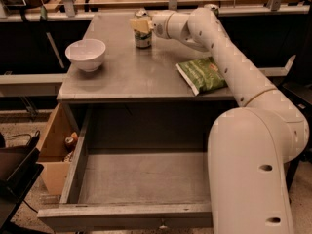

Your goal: Place 7up can into top drawer

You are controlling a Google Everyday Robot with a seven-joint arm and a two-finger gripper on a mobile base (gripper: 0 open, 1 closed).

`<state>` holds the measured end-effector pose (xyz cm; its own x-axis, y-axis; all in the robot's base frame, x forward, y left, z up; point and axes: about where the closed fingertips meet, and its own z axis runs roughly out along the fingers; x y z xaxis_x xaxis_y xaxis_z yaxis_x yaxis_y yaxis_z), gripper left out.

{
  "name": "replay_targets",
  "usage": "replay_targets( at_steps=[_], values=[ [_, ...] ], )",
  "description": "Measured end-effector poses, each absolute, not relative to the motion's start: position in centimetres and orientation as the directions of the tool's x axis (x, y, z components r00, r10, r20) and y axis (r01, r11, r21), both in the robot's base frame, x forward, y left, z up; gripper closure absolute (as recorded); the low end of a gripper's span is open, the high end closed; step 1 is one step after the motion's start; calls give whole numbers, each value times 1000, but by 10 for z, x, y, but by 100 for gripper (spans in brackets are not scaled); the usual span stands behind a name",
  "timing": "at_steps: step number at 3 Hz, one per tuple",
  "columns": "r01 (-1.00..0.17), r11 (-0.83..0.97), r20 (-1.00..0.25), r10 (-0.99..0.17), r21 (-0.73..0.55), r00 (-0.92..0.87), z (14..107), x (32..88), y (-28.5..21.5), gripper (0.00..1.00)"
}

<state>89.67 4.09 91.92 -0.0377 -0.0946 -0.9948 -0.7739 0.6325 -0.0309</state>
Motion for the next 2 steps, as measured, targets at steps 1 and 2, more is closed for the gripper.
replay_targets(
  at_steps=[1, 2],
  values=[
    [-776, 630, -995, -95, -30, -39, 918, 897, 44, 100],
    [-786, 615, -995, -95, -67, 10, 942, 886, 48, 100]
  ],
)
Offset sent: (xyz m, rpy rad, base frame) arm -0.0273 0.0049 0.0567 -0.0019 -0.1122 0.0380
